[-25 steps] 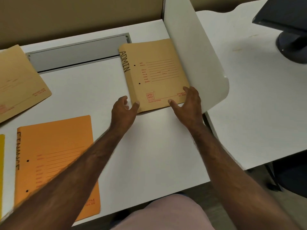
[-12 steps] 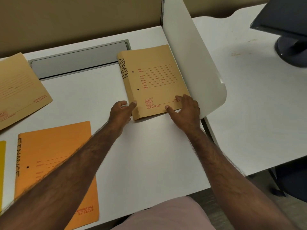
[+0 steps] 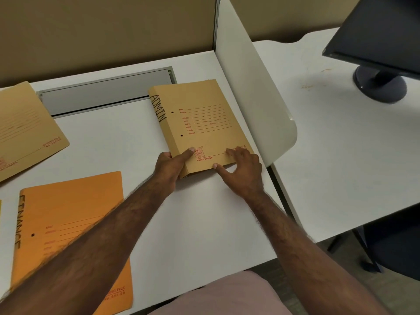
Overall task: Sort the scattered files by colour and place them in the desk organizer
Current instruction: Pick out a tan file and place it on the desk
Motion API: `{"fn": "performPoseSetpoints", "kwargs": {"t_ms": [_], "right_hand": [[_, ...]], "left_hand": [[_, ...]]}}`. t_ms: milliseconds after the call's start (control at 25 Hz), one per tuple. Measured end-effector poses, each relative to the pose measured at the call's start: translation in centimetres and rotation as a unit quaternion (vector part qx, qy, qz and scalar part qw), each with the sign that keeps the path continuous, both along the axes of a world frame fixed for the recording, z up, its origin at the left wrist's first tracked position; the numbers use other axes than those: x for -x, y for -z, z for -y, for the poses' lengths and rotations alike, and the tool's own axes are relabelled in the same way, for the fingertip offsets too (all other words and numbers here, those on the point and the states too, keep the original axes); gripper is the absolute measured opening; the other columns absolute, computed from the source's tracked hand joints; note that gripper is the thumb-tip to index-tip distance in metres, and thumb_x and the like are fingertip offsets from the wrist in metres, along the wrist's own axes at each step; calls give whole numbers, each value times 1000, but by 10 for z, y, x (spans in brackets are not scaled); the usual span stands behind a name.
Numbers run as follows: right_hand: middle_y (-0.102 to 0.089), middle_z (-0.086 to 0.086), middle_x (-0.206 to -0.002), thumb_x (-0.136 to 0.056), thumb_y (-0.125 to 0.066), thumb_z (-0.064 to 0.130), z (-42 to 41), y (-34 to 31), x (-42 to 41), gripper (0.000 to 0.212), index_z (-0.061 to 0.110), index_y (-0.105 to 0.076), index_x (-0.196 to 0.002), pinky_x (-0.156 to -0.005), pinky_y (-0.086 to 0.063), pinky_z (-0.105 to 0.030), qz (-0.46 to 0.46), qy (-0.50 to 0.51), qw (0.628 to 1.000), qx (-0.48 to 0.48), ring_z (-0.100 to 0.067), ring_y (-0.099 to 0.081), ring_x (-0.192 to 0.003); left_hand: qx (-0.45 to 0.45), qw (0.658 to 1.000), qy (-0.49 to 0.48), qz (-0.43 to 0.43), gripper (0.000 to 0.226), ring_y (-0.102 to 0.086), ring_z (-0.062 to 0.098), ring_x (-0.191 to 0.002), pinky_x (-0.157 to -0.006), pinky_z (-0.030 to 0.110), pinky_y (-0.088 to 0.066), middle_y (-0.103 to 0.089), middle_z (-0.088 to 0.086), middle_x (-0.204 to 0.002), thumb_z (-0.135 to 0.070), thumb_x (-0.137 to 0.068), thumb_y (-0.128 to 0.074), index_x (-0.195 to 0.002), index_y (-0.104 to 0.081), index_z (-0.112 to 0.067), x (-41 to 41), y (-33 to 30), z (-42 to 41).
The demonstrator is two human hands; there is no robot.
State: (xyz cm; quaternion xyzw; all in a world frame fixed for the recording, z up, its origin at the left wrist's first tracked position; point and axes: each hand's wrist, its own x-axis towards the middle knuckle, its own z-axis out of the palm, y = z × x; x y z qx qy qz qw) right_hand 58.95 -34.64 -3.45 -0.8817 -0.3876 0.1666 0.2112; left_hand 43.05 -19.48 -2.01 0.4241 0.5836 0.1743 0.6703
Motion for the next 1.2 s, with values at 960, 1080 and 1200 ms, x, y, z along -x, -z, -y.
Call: {"fn": "performPoseSetpoints", "kwargs": {"t_ms": [960,1080,1200], "right_hand": [[-58,-2,-148,-85,-78,65,67,-32,32,90,24,-44,-157,-98,-57,-37,-219,197,946,-132,-16,-60,-123],[-58,0,-150,-86,-76,69,79,-32,40,89,24,-45,-157,-90,-55,-24,-206,200,949,-125,-14,-59,-125],[-56,0,-152,-87,-75,68,91,-29,48,90,22,-45,-158,-87,-52,-19,-189,206,952,-123,-15,-58,-127]], "left_hand": [[-16,974,111,196,50,-75,24,-115,-83,32,-64,-76,1,-128,-27,-96,-75,-140,-52,-24,121,-30,73],[0,973,113,200,45,-75,21,-114,-82,30,-64,-76,-1,-128,-31,-99,-71,-140,-52,-26,129,-25,92],[11,973,123,197,41,-75,19,-115,-82,34,-64,-76,-3,-129,-36,-102,-66,-140,-54,-28,137,-19,108]]}}
